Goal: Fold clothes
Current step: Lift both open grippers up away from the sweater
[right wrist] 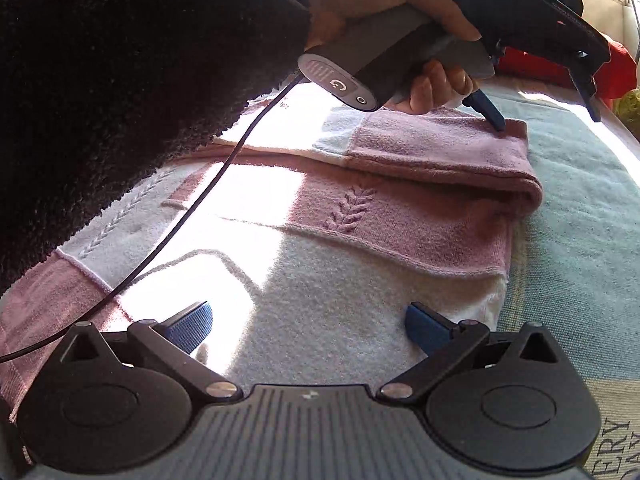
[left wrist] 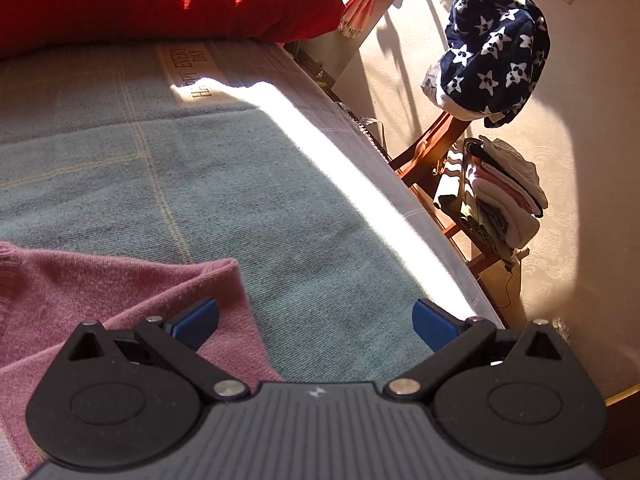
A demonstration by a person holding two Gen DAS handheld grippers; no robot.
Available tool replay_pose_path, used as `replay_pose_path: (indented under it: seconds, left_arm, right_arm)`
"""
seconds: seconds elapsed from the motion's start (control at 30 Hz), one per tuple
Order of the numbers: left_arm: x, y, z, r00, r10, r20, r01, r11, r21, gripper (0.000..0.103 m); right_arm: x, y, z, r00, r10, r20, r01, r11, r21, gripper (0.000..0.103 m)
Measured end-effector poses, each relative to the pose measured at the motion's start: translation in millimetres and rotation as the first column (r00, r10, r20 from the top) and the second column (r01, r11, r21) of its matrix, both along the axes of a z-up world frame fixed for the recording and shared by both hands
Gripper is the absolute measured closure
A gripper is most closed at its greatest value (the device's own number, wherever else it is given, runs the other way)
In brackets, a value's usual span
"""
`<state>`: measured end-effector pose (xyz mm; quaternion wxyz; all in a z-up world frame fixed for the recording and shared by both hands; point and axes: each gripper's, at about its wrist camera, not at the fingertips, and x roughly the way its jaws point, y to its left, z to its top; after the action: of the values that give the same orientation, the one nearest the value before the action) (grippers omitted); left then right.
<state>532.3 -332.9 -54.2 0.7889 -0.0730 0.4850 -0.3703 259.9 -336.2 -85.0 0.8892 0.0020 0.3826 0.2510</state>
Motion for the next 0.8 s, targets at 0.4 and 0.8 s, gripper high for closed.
replay_pose_path:
  seconds: [0.4, 0.8]
  left_arm:
    - [6, -21, -2, 1.0, -0.001, 0.019, 0.0, 0.999, 0.049, 0.001]
    - [-102, 90, 111, 0.988, 0.013, 0.154, -0.044, 0.978, 0.205, 0.001]
  right_arm:
    - [3, 1, 0, 1.0, 0.004, -0.001, -0.004, 1.0, -0.006, 0.0]
    - [-1, 3, 12, 1.0, -0.018, 0.011, 0.018, 1.0, 0.008, 0.0]
